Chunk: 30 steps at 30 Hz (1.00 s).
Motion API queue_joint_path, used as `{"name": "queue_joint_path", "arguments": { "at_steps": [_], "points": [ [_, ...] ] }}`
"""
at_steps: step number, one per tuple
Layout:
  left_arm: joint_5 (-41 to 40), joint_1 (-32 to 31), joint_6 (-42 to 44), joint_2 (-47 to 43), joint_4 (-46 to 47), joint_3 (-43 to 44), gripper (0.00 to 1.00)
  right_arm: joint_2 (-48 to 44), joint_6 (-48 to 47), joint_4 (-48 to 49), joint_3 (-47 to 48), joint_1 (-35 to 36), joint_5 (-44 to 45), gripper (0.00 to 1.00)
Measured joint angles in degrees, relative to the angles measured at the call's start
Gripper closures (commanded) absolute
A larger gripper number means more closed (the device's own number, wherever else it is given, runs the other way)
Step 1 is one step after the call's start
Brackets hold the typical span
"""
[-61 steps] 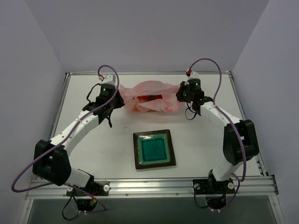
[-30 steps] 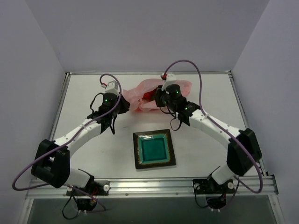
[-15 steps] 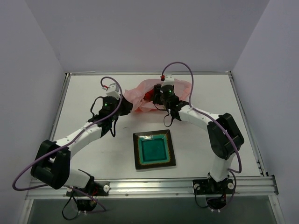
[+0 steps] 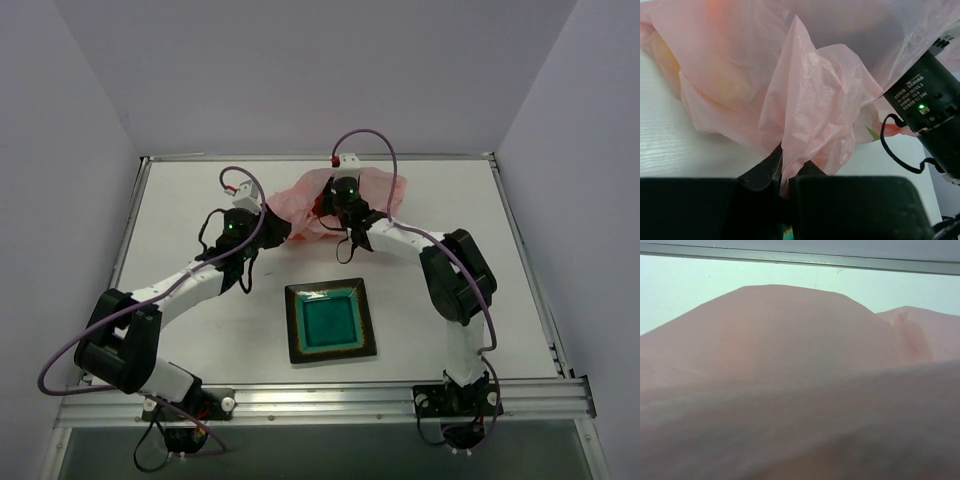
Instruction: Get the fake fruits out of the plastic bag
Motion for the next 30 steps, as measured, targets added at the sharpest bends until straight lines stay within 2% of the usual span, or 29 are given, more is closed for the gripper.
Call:
{"name": "queue_joint_path", "arguments": {
  "at_steps": [2, 5, 7, 9, 11, 20, 25, 26, 27, 29, 30],
  "points": [
    [0.20, 0.00, -0.20, 0.02, 0.02, 0.00, 0.98, 1.66, -0.72, 0.50, 1.68, 0.00, 0.31, 0.73],
    [0.22, 0.00, -0.35, 0.02, 0.02, 0.00, 0.98, 3.23, -1.44, 0.66, 2.69, 0.00, 0.28, 0.82],
    [0.13, 0.00, -0.37, 0.02, -0.02, 0.00, 0.98, 3.58, -1.68, 0.59, 2.93, 0.00, 0.22, 0.78],
    [-0.02, 0.00, -0.37, 0.02, -0.07, 0.00, 0.98, 3.65, -1.75, 0.17, 3.54, 0.00, 0.22, 0.63],
    [-0.22, 0.00, -0.44, 0.02, -0.13, 0.00, 0.98, 3.65, -2.10, -0.22, 4.35, 0.00, 0.20, 0.54],
    [-1.38, 0.00, -0.44, -0.63, -1.75, 0.00, 0.98, 4.33, -2.34, 0.00, 4.74, 0.00, 0.20, 0.58],
    [-2.10, 0.00, -0.28, -1.53, -2.19, 0.00, 0.98, 5.51, -2.32, 0.17, 4.74, -0.02, 0.26, 0.67],
    [-2.12, 0.00, -0.28, -1.53, -2.21, 0.00, 0.98, 5.62, -2.34, 0.17, 4.74, -0.02, 0.26, 0.82],
    [-2.10, 0.00, -0.28, -1.49, -2.29, 0.00, 0.98, 5.70, -2.67, 0.15, 4.74, -0.02, 0.26, 0.91],
    [-2.10, 0.00, -0.31, -1.49, -2.29, 0.00, 0.98, 5.75, -2.54, 0.22, 4.74, -0.02, 0.46, 1.00],
    [-2.10, 0.00, -0.31, -1.46, -2.29, 0.00, 0.98, 5.73, -2.51, 0.39, 4.74, -0.07, 0.44, 1.00]
  ]
}}
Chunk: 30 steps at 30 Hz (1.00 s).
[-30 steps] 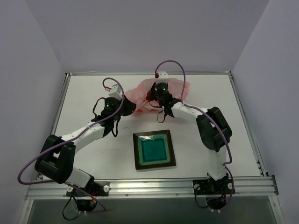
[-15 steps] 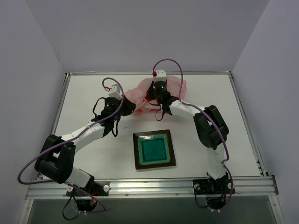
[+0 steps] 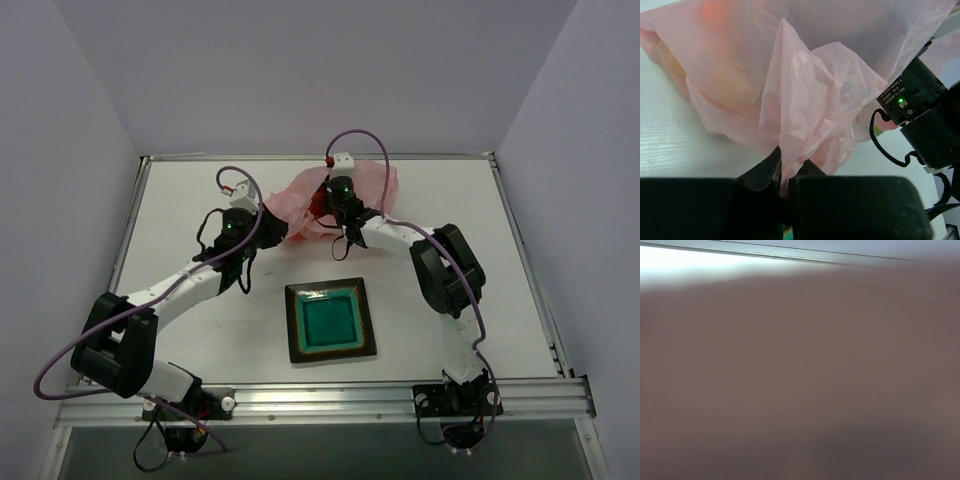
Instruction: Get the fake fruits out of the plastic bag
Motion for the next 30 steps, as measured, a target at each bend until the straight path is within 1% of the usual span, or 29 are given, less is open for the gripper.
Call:
{"name": "queue_joint_path", "arguments": {
  "at_steps": [6, 12, 18, 20, 24, 30],
  "points": [
    [0.02, 0.00, -0.02, 0.35, -0.02, 0.02, 0.98, -2.62, -0.17, 1.05, -1.97, 0.00, -2.51, 1.00],
    [0.04, 0.00, -0.28, 0.50, 0.11, 0.02, 0.98, -11.61, 0.94, 0.57, -2.36, 0.02, -8.24, 1.00],
    [0.00, 0.00, -0.50, 0.52, 0.13, 0.02, 0.98, -19.54, 5.14, 0.59, -2.84, 0.02, -11.28, 1.00],
    [0.00, 0.00, -0.57, 0.52, 0.09, 0.15, 0.98, -21.18, 7.08, 0.42, -4.24, 0.04, -11.74, 1.00],
    [-0.24, 0.07, -0.87, 0.52, -0.11, 1.46, 0.98, -25.31, 10.32, -1.64, -10.08, 0.46, -12.46, 1.00],
    [-1.09, 0.13, -1.64, 0.31, -0.31, 3.15, 0.98, -30.62, 11.47, -8.41, -14.73, 2.34, -12.31, 1.00]
  ]
}}
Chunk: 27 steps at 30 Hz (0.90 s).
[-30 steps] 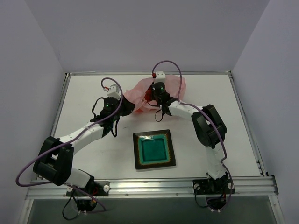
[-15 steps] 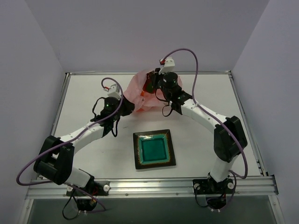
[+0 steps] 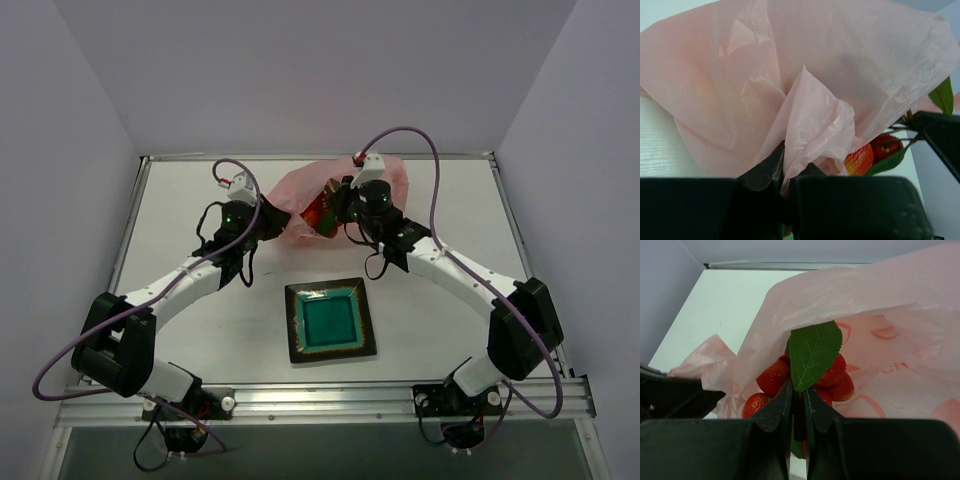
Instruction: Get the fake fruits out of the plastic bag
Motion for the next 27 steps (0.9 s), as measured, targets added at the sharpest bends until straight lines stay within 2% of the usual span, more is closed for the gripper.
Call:
{"name": "queue_joint_path", "arguments": {
  "at_steps": [9, 14, 18, 23, 27],
  "points": [
    [-1.20, 0.37, -0.07, 0.00, -0.85, 0.63, 0.98, -12.33, -1.14, -3.72, -6.97, 1.81, 0.61, 1.00],
    [-1.84, 0.42, -0.07, 0.00, -0.87, 0.57, 0.98, -20.52, -0.33, -0.28, -9.16, 1.84, 0.85, 1.00],
    [-2.05, 0.42, -0.24, 0.04, -0.81, -0.79, 0.98, -22.43, 1.53, 0.85, -9.84, 2.29, -1.60, 1.00],
    [-2.34, 0.42, -0.17, -0.07, -1.62, -1.07, 0.98, -24.46, 1.73, -4.42, -11.47, 6.51, -4.70, 1.00],
    [-2.73, 0.42, 0.02, -0.22, -2.19, -0.92, 0.98, -29.86, 1.90, -8.90, -14.62, 10.36, -6.12, 1.00]
  ]
}}
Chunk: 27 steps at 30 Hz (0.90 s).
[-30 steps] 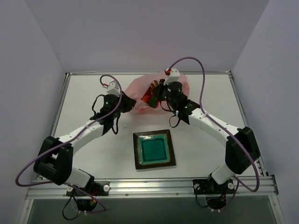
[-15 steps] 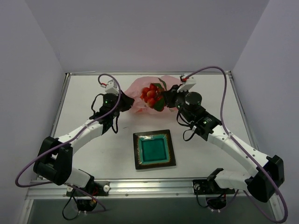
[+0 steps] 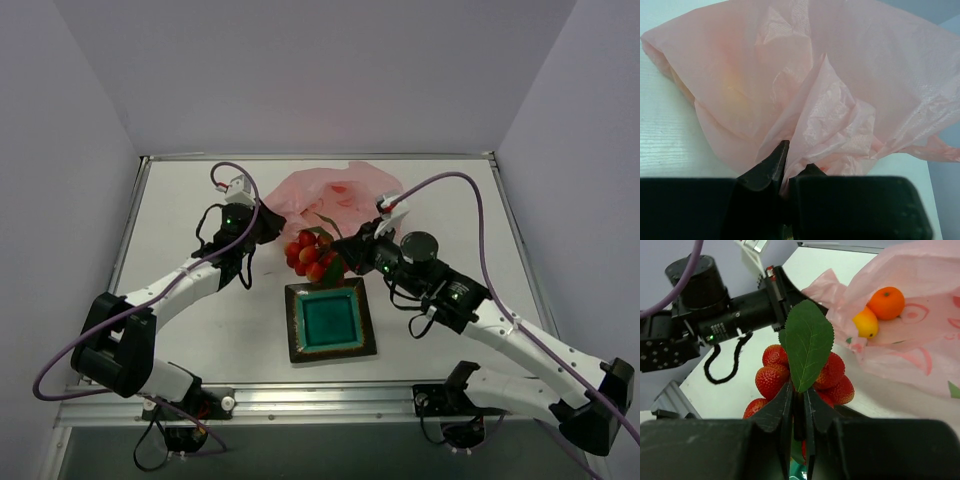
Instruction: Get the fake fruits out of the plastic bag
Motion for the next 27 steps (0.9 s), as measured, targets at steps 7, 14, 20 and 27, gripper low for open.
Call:
{"name": "queue_joint_path", "arguments": {
  "at_steps": [7, 14, 20, 27],
  "points": [
    [0.02, 0.22, -0.09, 0.00, 0.09, 0.13, 0.98, -1.07, 1.57, -0.04, -8.50, 6.19, 2.34, 1.00],
    [0.04, 0.26, -0.09, 0.00, 0.11, 0.11, 0.98, 5.31, 0.07, 1.62, -12.76, 7.56, 4.31, 1.00],
    [0.07, 0.26, -0.07, -0.13, 0.13, 0.09, 0.98, 8.31, -0.90, 5.11, -14.82, 7.56, 4.37, 1.00],
    [0.31, 0.26, -0.07, -0.87, 0.31, 0.07, 0.98, 1.25, -0.87, 0.00, -17.03, 7.58, 8.20, 1.00]
  ]
}}
